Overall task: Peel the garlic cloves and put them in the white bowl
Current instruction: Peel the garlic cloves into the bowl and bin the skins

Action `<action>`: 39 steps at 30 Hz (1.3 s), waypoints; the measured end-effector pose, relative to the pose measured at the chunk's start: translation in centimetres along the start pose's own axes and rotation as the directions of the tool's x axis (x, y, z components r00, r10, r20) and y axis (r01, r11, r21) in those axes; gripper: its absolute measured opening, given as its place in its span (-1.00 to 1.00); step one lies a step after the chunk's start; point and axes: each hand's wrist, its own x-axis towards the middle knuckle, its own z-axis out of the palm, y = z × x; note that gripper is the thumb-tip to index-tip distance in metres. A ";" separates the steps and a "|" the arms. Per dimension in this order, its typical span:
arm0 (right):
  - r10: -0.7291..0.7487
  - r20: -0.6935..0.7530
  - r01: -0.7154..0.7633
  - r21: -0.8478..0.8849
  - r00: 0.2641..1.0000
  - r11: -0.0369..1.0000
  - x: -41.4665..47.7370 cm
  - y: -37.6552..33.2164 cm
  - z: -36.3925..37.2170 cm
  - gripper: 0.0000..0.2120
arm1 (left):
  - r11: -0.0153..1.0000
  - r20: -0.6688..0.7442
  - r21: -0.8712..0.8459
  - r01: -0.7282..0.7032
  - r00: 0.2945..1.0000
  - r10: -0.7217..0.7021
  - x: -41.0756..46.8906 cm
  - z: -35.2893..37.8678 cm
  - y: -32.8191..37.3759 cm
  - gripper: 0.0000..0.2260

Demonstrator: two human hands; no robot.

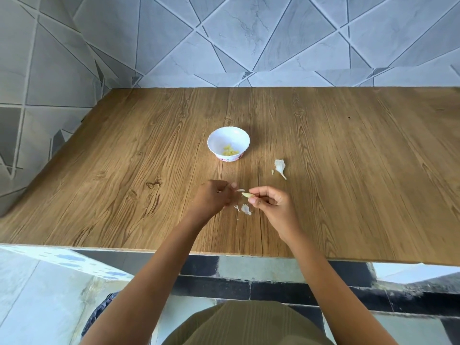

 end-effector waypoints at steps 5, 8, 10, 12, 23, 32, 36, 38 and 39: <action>0.069 -0.015 -0.067 0.096 0.998 0.993 -0.2 -0.1 0.0 -0.83 | 0.972 -0.163 0.156 -0.176 0.966 0.201 -0.1 -0.1 0.0 -0.93; 0.135 -0.032 -0.126 0.196 0.990 0.972 -0.2 -0.4 0.1 -0.86 | 0.977 -0.052 -0.164 -0.137 0.990 0.130 -0.4 -0.2 0.3 -0.87; 0.155 -0.045 -0.140 0.232 0.987 0.963 -0.2 -0.7 0.1 -0.90 | 0.949 0.034 -0.302 -0.090 0.994 0.105 -0.7 -0.2 0.8 -0.91; 0.165 -0.045 -0.149 0.243 0.985 0.958 -0.2 -0.8 0.1 -0.92 | 0.943 0.089 -0.324 -0.074 0.990 0.108 -0.7 -0.1 1.1 -0.92; 0.286 -0.041 -0.264 0.276 0.957 0.924 -0.2 -1.4 0.1 -0.96 | 0.947 0.140 -0.297 -0.120 0.976 0.168 -0.6 -0.2 0.9 -0.72; 0.240 -0.084 -0.218 0.213 0.967 0.953 0.1 -1.3 0.3 -0.95 | 0.982 -0.006 -0.050 -0.181 0.983 0.181 -0.7 0.3 1.4 -0.88; 0.229 -0.079 -0.211 0.187 0.970 0.959 0.2 -1.2 0.3 -0.98 | 0.974 -0.002 -0.101 -0.203 0.979 0.204 -0.5 0.6 1.2 -0.91; 0.226 -0.078 -0.210 0.176 0.971 0.962 0.1 -1.1 0.3 -0.97 | 0.973 0.047 -0.164 -0.161 0.984 0.171 -0.3 0.5 1.0 -0.94; 0.224 -0.080 -0.208 0.173 0.971 0.963 0.2 -1.0 0.2 -0.96 | 0.972 0.076 -0.195 -0.129 0.986 0.146 -0.2 0.5 1.0 -0.89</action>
